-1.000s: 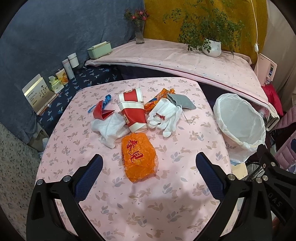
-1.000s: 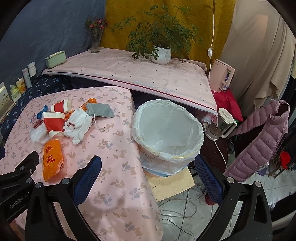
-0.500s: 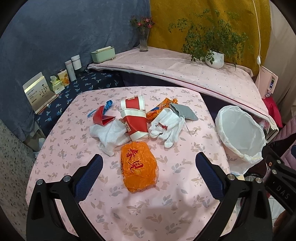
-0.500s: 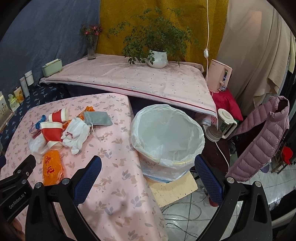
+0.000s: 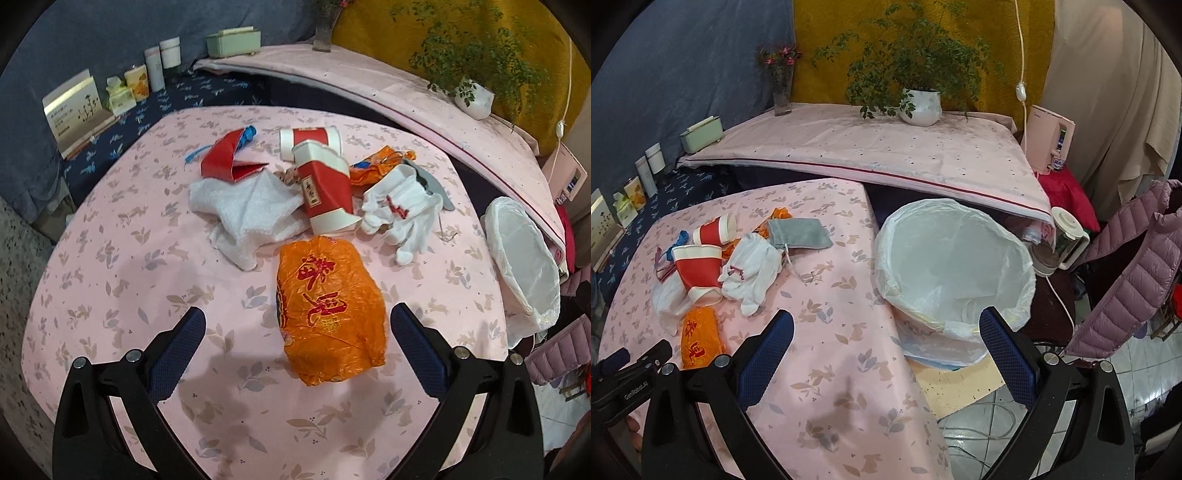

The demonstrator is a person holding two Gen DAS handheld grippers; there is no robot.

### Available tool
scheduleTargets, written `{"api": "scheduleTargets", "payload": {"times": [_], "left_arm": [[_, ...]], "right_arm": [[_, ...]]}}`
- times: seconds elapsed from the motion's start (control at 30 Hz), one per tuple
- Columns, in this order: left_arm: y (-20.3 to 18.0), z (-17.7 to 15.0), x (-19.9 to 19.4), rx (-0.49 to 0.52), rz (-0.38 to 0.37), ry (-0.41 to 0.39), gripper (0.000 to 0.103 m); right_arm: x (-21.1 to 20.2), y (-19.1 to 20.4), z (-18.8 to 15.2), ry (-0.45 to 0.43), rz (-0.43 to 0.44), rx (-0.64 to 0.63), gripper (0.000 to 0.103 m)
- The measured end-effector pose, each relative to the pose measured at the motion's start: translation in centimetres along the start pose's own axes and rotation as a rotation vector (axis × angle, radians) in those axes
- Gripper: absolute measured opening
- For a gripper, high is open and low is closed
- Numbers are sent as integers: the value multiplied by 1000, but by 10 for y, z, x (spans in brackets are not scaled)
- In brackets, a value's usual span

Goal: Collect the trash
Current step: 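Reach the left tool to the orange plastic bag and close on it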

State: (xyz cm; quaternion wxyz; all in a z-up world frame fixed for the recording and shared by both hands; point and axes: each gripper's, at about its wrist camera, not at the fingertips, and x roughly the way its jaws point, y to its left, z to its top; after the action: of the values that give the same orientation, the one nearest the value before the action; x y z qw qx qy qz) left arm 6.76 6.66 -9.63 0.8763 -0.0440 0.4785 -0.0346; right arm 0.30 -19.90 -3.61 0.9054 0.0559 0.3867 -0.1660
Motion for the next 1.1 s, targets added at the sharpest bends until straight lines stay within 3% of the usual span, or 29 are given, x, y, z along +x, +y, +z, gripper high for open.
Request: {"api": "scheduleTargets", "payload": {"times": [0.3,0.4,0.6,0.67,0.73,0.8,0.97,1.1], "left_arm": [[6,11,52,-112,-143,135,96],[3,11,66,-124,-151,176,92],[0,4,75,-97,-180,230,46],[0,4,73,-80,-180,228,24],[0,5,70,-68,-186,229,16],[1,7,67,-65,-183,217,9],[2,16,53,-44,-185,169,7],[0,21,48,-34,-195,150,6]], "right_arm": [[36,45,4,35,90,-54,96],[41,58,6,33,99,-71,96],[53,80,8,34,122,-113,96],[58,87,9,42,138,-122,96],[65,94,10,49,157,-126,95],[73,101,12,63,176,-131,88],[95,117,18,105,219,-129,73],[116,125,22,147,240,-118,50]]}}
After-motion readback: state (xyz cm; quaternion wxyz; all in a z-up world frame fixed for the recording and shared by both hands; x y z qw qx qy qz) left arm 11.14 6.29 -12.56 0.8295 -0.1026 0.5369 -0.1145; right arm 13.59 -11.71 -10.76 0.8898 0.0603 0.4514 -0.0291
